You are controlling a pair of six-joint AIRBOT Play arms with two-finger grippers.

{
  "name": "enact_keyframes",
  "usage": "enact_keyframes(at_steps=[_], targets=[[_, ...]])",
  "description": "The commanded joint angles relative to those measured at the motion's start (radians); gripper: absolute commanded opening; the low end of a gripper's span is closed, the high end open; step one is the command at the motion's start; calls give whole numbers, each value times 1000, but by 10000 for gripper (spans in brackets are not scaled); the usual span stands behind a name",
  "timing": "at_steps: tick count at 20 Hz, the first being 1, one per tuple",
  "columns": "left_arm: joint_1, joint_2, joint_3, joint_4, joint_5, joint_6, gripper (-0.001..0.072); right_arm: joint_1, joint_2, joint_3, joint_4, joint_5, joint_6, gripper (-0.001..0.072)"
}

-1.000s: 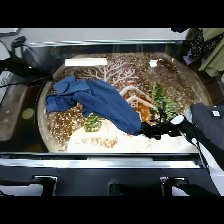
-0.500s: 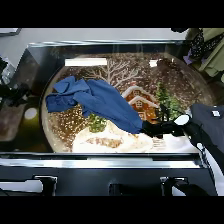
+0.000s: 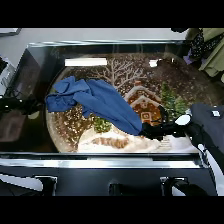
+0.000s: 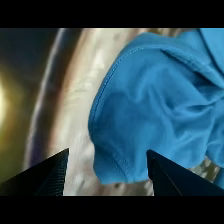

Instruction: Fold the clothes and pants, and hang the long-sleeved shirts on hangers.

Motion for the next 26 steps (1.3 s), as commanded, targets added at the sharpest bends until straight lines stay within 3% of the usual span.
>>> enact_keyframes(at_steps=[1,10,11,12,13,18,26], targets=[[-12,-47,-5,-31,48,49,552,1,1,1,2,15,1,34],[-82,-99,-3,-46,81,47,531,1,1,1,11,25,3,35],[-88,-103,-3,-46,80,45,406,1,1,1,10,26,4,35],[-90,-101,-2,-46,73,46,188,1,2,1,11,26,4,34],[-88,-100,10,-47,59,45,21,1,3,3,10,24,3,34],[-83,-57,180,-48,-53,40,16,1,83,98,-52,-76,21,33],[-83,288,509,110,-97,-118,14,1,207,644,-347,-97,42,33]])
